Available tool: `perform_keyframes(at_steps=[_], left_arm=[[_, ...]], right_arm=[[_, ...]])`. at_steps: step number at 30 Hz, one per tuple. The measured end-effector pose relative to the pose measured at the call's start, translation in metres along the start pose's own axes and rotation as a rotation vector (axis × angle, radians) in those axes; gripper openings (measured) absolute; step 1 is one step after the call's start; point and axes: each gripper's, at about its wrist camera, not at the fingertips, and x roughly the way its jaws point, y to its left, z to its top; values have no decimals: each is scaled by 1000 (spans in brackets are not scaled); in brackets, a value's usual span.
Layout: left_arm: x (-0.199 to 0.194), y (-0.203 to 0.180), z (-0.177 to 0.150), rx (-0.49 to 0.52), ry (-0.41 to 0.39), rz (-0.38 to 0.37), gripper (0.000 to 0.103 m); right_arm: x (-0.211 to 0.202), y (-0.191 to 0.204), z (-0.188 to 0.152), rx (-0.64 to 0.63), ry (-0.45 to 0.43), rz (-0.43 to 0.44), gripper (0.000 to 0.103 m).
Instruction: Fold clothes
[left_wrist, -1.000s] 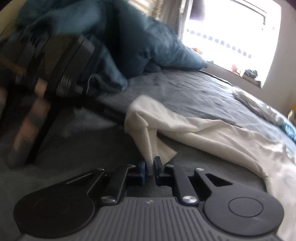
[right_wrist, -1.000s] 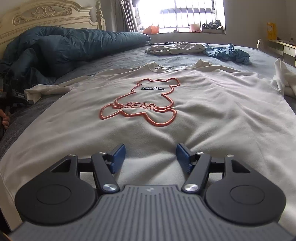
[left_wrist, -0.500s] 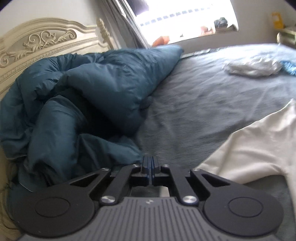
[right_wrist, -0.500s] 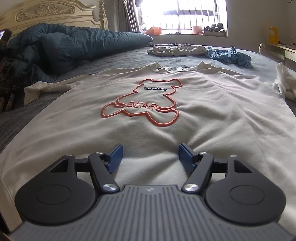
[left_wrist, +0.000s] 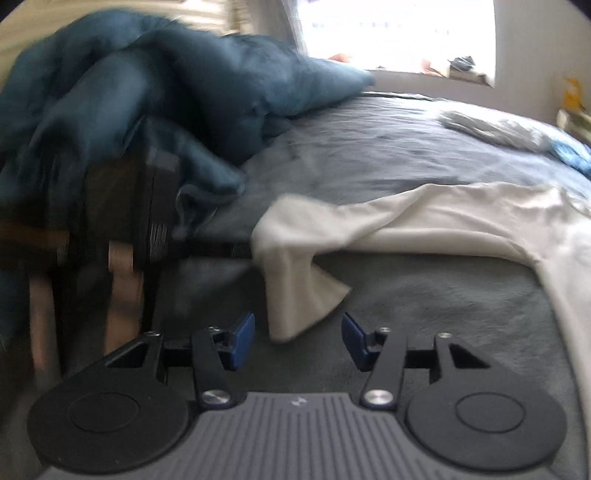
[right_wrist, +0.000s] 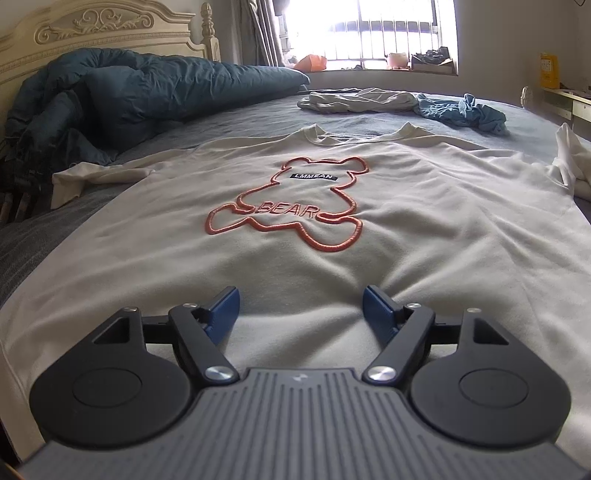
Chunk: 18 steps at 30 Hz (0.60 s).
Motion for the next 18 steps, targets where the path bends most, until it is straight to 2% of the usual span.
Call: perform_keyframes(at_steps=[3, 6, 8, 10, 11, 13, 18], left_arm=[[16, 10, -6, -150, -21, -12, 55], [28, 15, -6, -245, -56, -25, 53], [36, 16, -7, -289, -53, -25, 44], [39, 14, -5, -290, -47, -17, 13], [37, 14, -3, -282, -49, -21, 8], [26, 11, 6, -230, -70, -14, 8], [-12, -7, 55, 108, -138, 51, 8]], right_arm=[[0, 2, 0, -10, 1, -9, 75], [0, 3, -1, -16, 0, -13, 75], [0, 3, -1, -16, -2, -14, 75], [0, 3, -1, -18, -3, -16, 75], [0, 3, -1, -20, -3, -18, 75], [0, 4, -1, -22, -3, -21, 75], [1, 4, -1, -21, -3, -20, 76]])
